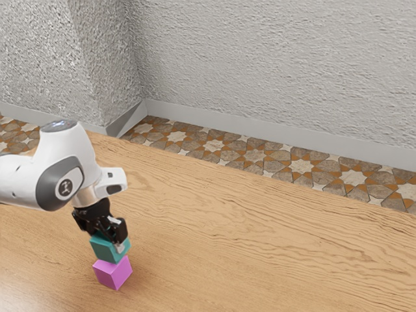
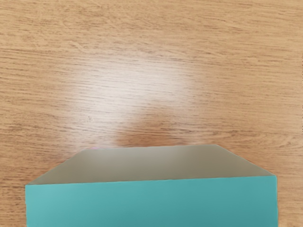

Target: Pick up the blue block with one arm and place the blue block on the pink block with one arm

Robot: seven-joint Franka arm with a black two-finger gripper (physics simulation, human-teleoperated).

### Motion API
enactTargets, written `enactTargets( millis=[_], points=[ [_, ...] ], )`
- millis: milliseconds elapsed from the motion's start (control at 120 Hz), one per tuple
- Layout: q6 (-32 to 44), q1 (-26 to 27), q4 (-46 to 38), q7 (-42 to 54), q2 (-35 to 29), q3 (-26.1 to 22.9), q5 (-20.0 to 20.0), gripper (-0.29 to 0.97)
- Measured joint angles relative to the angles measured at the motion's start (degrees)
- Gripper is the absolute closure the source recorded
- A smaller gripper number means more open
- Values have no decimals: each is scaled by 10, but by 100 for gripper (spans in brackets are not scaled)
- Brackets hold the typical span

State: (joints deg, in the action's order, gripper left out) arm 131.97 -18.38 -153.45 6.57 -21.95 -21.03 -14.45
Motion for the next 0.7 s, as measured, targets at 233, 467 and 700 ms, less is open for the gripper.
enactTargets(
  millis=[233, 467, 700],
  points=[
    [-11, 24, -22, 57, -21, 26, -5, 30],
    [-24, 44, -39, 105, -39, 47, -4, 30],
    [-29, 25, -42, 116, -40, 48, 0, 31]
  ],
)
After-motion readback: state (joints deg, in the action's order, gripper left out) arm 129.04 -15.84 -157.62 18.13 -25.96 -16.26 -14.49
